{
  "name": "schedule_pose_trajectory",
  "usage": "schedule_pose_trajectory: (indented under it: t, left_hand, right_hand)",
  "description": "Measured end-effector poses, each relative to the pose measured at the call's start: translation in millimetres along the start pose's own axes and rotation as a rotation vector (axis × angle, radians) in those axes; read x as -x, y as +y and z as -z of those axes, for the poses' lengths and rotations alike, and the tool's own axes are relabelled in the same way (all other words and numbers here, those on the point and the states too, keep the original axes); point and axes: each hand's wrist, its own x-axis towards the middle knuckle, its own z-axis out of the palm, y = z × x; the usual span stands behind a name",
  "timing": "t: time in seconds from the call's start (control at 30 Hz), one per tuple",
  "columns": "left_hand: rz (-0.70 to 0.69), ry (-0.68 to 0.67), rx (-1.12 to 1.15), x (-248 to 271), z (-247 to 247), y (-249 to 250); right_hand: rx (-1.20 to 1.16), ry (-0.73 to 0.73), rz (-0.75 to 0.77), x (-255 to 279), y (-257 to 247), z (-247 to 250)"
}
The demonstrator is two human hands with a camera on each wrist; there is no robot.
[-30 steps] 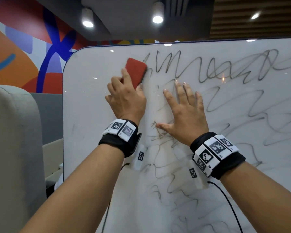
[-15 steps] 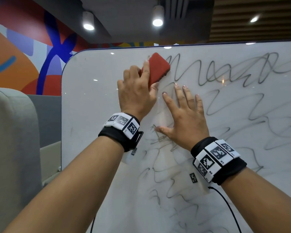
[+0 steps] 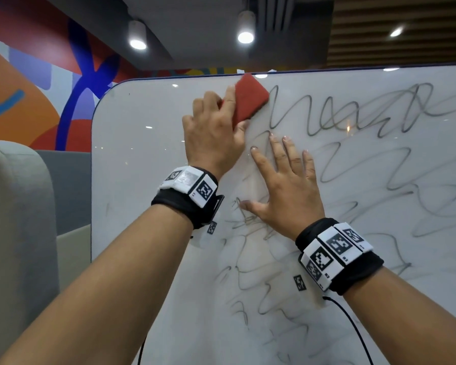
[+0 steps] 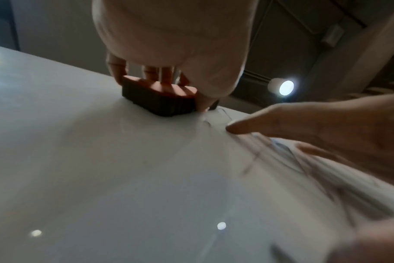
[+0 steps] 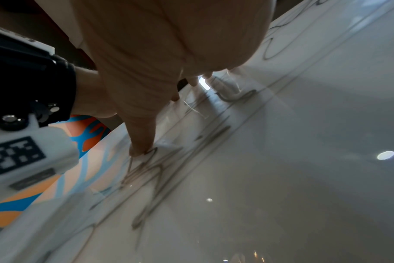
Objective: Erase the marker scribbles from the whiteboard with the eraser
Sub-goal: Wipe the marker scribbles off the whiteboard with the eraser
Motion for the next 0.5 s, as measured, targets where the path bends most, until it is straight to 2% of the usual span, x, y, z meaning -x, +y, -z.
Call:
schedule_pose_trajectory:
  t: [0.07,0.1,0.13,0.2,0.27,0.33,0.4,0.5]
  left_hand:
    - [0.154,-0.003,0.06,-5,4,-1]
    - [0.169,-0.01,0.086,-4,5,-1]
    - [0.121,-0.015,0.093,-1,4,-1]
    - [-0.062,-0.028,0.081,8,2,-2]
    - [-0.176,-0.059,0.12,13,2,-8]
    - [-0.198,-0.074,0.221,13,1,-14]
    - [-0.209,-0.076,0.324,16,1,-21]
    - [-0.136,-0.111,0.419,24,1,-28]
  right_hand:
    - [0.003,-0.031,-0.005,0,0,2]
    - [-0.013,-0.028,-0.009,0,0,4]
    - [-0.056,0.015,-0.008,0,0,7]
    - [-0.182,0.218,-0.004,-4,3,17]
    - [-0.226,0.372,0.008,-14,5,29]
    - [-0.172,0.349,0.059,-28,6,41]
    - [-0.114,0.24,0.115,-45,7,46]
    - [-0.084,0.16,0.202,-68,13,46]
